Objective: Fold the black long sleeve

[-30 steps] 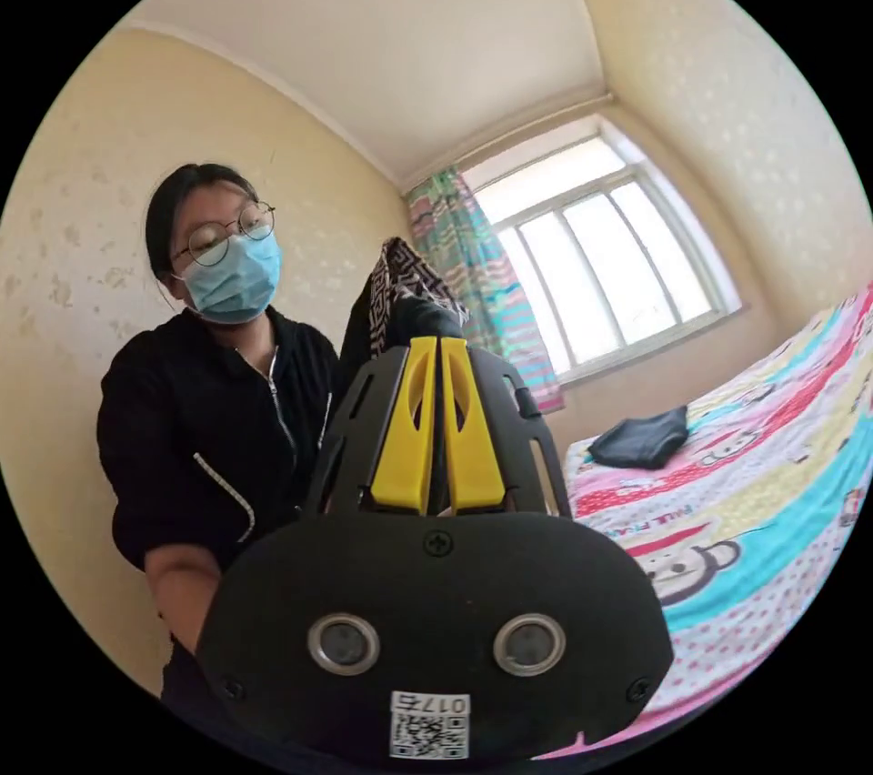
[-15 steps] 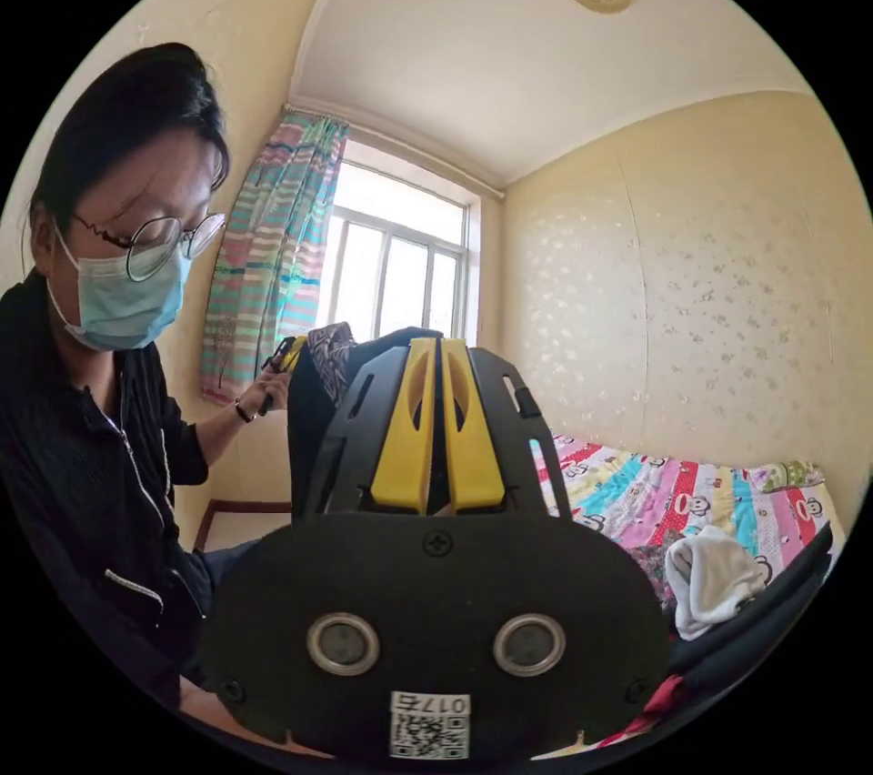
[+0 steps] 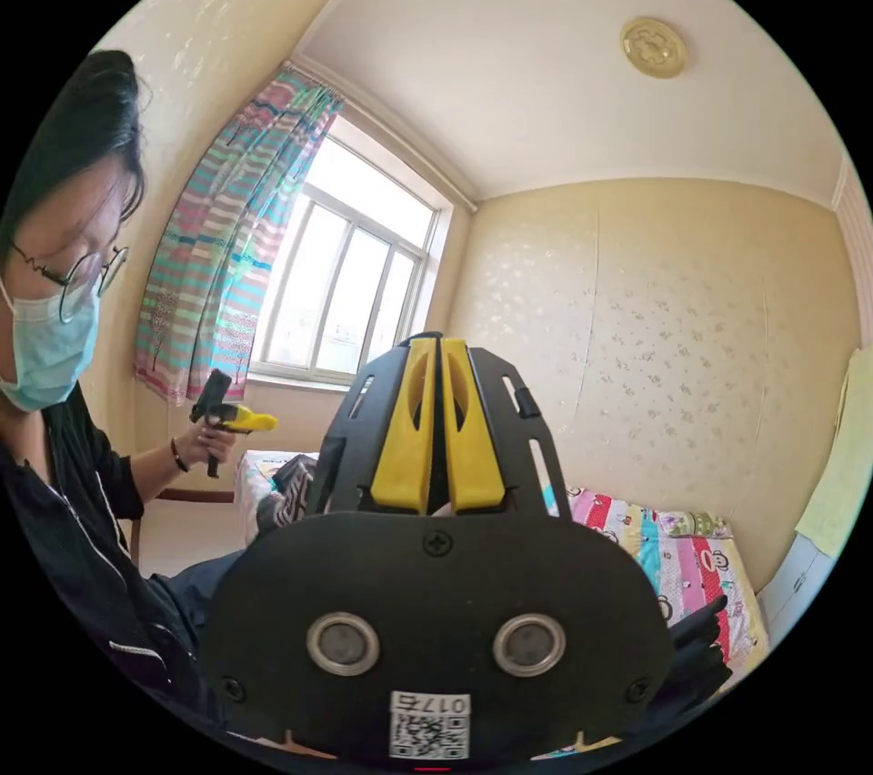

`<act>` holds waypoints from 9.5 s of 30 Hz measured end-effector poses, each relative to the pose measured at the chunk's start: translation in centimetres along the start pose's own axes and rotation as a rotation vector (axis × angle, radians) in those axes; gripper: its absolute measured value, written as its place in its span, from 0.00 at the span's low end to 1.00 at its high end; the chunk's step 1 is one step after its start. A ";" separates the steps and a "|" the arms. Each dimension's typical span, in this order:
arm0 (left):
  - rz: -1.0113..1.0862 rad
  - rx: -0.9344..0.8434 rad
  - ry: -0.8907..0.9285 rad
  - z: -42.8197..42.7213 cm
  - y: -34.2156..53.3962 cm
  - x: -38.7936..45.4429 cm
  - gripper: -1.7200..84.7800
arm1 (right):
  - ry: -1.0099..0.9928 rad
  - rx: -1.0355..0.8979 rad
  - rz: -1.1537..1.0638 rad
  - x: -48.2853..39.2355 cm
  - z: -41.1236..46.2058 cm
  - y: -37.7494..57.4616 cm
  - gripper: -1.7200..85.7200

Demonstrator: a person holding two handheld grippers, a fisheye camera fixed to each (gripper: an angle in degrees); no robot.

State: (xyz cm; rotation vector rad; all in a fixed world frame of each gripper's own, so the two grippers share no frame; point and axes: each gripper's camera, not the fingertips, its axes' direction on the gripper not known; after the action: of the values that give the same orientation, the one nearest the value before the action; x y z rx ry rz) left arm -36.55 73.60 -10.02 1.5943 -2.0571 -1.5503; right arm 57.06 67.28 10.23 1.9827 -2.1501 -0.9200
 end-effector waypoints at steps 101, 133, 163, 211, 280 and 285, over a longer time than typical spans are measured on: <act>-0.369 -0.178 -0.853 10.4 31.7 -19.7 0.12 | 0.319 -0.830 0.866 7.3 24.6 53.8 0.10; -0.450 -0.261 -0.711 2.2 28.4 -10.4 0.07 | 0.257 -0.767 0.906 6.5 7.2 52.7 0.04; -0.413 -0.190 -1.125 10.7 31.0 -5.6 0.14 | -0.278 -0.921 0.658 -7.4 22.3 55.6 0.02; -0.492 0.116 -0.758 -22.6 -1.9 -21.1 0.01 | -0.429 -0.804 0.816 -3.6 21.9 60.5 0.02; 0.538 -0.807 -1.132 37.0 37.4 -21.2 0.02 | 0.067 -1.087 0.805 21.6 47.7 55.6 0.11; 0.539 -0.796 -1.145 36.3 37.9 -21.1 0.02 | 0.287 -1.288 1.074 25.4 54.8 59.7 0.10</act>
State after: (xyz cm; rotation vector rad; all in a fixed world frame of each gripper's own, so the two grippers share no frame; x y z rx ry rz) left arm -74.32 109.99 11.09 -0.2104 -1.4741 -2.7585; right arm -23.89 63.12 -15.06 0.2533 -1.3620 -1.1400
